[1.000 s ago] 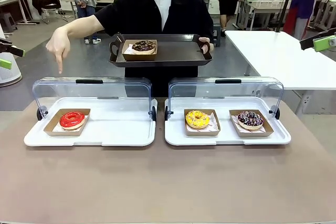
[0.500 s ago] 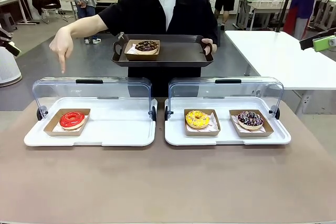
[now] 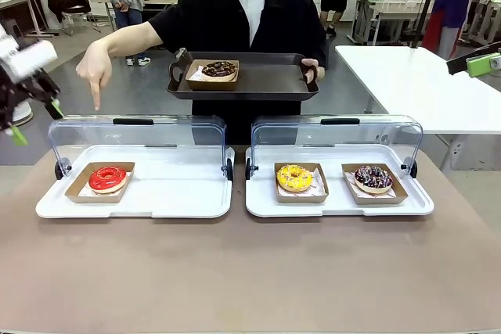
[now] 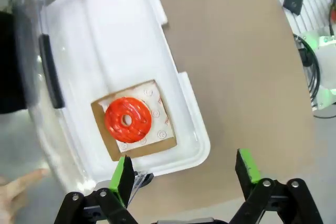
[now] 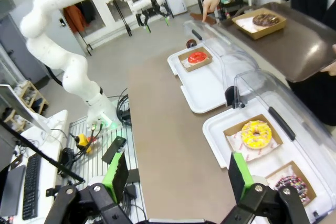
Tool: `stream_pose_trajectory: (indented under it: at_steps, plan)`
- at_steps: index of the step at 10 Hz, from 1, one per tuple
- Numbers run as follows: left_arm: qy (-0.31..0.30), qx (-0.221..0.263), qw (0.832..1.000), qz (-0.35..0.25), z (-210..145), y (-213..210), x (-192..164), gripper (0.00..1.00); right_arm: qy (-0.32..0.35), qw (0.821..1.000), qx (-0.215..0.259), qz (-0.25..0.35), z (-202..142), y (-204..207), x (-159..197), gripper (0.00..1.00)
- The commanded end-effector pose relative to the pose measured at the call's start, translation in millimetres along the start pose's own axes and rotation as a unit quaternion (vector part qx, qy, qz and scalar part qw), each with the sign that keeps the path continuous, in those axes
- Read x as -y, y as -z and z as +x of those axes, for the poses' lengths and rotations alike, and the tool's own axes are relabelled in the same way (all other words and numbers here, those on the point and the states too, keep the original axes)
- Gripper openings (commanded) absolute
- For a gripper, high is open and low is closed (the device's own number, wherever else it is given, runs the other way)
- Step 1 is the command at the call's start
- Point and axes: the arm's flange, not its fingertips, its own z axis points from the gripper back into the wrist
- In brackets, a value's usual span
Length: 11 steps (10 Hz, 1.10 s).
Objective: Provide the desired donut to the person.
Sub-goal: Pick up and lift the Paper togo box containing the Donut pointed at by the person.
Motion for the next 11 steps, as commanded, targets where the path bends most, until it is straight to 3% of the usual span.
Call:
stream_pose_trajectory:
  at_steps: [1, 2, 5, 11]
  plan:
    - [-0.042, -0.044, 0.998, 0.014, -8, 32, -3, 1.00, -0.005, 1.000, 0.007, 0.004, 1, 0, 0, 1.00]
    - [-0.059, -0.065, 0.995, 0.038, -16, 42, -11, 1.00, -0.005, 1.000, 0.007, 0.004, 1, 0, 0, 1.00]
    - [-0.099, -0.045, 0.994, 0.019, -39, 76, -28, 1.00, -0.005, 1.000, 0.007, 0.004, 1, 0, 0, 1.00]
    - [-0.098, -0.045, 0.994, 0.003, -49, 98, -24, 1.00, -0.005, 1.000, 0.007, 0.004, 1, 0, 0, 1.00]
